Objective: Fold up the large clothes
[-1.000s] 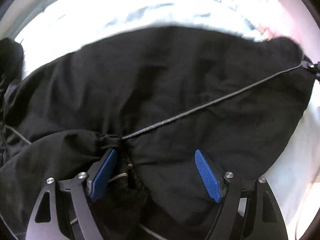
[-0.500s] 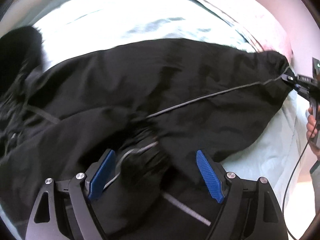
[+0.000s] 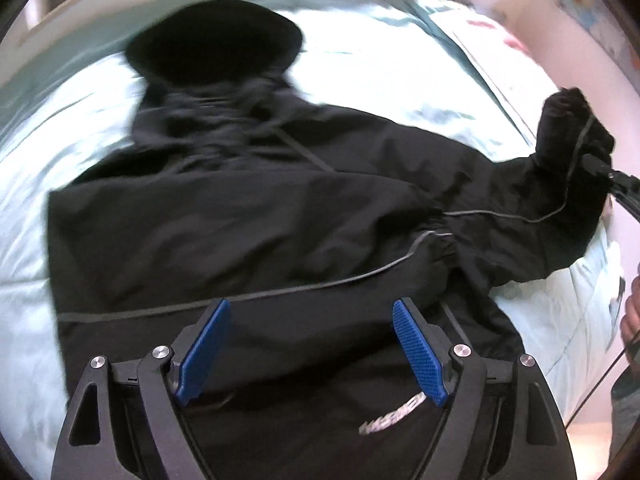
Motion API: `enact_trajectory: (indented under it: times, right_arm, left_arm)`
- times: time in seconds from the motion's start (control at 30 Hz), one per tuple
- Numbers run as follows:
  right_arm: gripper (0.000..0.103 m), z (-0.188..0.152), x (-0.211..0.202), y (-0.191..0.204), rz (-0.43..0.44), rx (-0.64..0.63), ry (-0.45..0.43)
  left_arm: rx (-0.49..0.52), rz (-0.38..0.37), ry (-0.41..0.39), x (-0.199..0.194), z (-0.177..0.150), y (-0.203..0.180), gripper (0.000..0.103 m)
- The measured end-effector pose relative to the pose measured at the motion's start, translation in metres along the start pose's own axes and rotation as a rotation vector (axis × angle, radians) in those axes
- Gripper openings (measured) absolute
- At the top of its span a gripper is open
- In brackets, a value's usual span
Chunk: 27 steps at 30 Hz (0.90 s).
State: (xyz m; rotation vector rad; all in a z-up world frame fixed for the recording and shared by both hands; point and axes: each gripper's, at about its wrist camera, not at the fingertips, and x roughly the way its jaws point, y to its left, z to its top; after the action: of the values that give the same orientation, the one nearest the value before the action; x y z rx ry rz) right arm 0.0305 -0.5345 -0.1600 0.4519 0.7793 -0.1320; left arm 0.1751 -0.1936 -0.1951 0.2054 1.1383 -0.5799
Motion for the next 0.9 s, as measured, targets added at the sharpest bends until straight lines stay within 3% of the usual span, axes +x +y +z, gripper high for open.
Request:
enact_trajectory:
  times: [0.23,0.37,0.5,0.73,0.8,0.9]
  right_arm:
    - [0.017,-0.025,0.056,0.16,0.18,-0.204,0.133]
    - [0.017,-0.052,0.09,0.225,0.246,-0.288,0.221]
    - [0.017,-0.074,0.142,0.277,0.254,-0.346,0.318]
    - [0.023,-0.115,0.234,0.305,0.141,-0.382,0.476]
    - [0.035,-0.117,0.238,0.303,0.166,-0.365,0.485]
    - [0.043,-0.108,0.228,0.296,0.245,-0.33,0.524]
  left_arm:
    - [-0.128,0.071,-0.037,-0.046,-0.056,0.072,0.083]
    - [-0.204,0.11,-0.038,-0.059,-0.082,0.11,0.083]
    - [-0.288,0.116,-0.029,-0.058,-0.099,0.144,0.083]
    - [-0.323,0.094,-0.004,-0.035,-0.094,0.168,0.083]
    - [-0.323,0.059,-0.005,-0.028,-0.087,0.17,0.083]
    - [-0.335,-0.035,-0.013,-0.02,-0.074,0.17,0.083]
